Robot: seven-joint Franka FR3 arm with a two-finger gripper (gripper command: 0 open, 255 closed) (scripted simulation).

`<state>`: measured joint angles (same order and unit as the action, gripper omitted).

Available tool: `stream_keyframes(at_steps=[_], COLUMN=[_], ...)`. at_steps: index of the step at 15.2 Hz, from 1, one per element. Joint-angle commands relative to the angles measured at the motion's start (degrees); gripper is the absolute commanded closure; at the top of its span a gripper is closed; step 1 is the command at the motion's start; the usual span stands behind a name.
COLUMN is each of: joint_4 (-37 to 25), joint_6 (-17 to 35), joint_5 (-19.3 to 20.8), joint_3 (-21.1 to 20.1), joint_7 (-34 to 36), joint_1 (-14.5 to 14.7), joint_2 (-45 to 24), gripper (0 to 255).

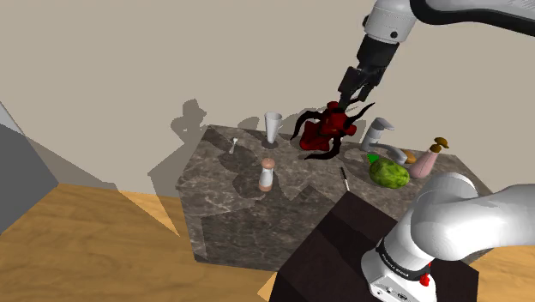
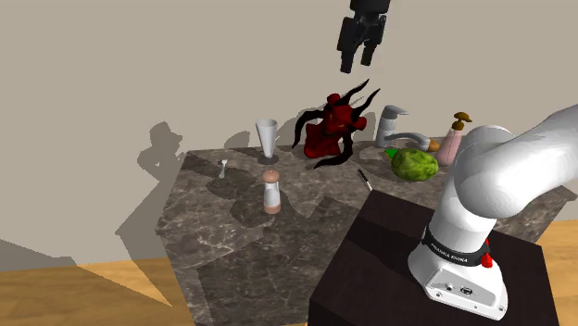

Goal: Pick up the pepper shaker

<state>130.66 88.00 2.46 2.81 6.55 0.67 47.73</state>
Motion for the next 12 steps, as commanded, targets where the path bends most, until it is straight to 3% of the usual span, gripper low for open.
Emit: stream_keyframes(at_steps=[1,12], joint_4=[0.00,7.45], joint_6=[0.00,19.99], joint_5=[0.00,1.51], joint_3=[0.00,-0.87], joint_7=[0.00,3.20], joint_1=[0.00,-0.80], joint_2=[0.00,-14.67], gripper=[0,0])
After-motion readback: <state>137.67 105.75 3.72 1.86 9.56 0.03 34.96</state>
